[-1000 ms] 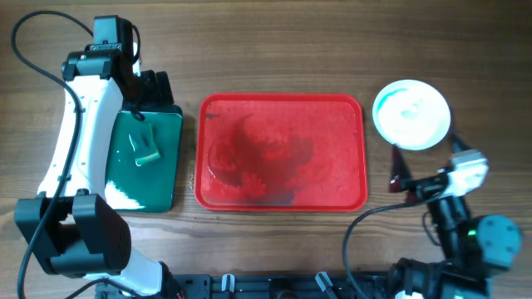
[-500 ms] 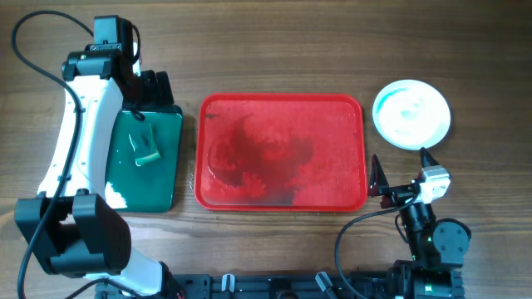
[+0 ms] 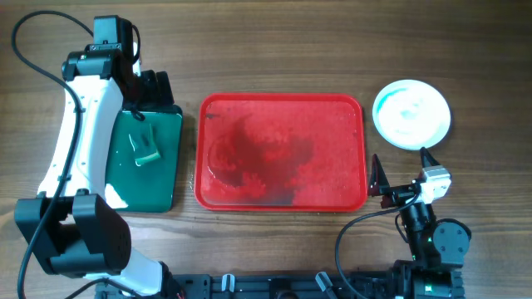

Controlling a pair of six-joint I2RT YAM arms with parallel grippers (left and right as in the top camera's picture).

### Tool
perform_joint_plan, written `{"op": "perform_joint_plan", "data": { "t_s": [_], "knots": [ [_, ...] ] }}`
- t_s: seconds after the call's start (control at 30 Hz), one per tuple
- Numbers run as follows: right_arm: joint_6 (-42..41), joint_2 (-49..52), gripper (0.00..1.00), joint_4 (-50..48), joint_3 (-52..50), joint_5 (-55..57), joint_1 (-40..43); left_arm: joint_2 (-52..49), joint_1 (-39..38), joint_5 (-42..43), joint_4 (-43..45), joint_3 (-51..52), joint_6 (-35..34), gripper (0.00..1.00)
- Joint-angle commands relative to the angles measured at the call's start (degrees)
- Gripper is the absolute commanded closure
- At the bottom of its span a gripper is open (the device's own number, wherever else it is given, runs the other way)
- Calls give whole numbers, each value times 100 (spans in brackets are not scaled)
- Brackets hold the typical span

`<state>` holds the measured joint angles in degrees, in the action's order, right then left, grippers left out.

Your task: Clean dirty plates on tray and stack at the side

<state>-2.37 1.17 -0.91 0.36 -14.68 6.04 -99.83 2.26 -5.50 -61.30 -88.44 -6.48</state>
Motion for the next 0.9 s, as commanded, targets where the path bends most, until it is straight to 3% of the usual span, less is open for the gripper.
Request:
{"op": "perform_joint_plan", "data": {
  "t_s": [0.0,0.13,0.2,0.3,0.47,0.87],
  "knots": [
    [-81,-15,0,-31,-7,101,-24,160,-13,48,0,-87,9,0],
    [-79,-15,0,-33,-7,101,-24,798,-31,144,52,-2,2,0],
    [-79,-15,0,-31,-7,101,-24,1537,-66,415,988,496,9,0],
    [-79,-15,0,-31,-7,101,-24,2601,-66,763,2256,1508,13,0],
    [-79,-15,0,-33,-7,101,-24,4649,-59,804,3445,3421,13,0],
    [-79,-15,0,-31,-7,101,-24,8776,-66,802,4962,7047,13,0]
  ]
}}
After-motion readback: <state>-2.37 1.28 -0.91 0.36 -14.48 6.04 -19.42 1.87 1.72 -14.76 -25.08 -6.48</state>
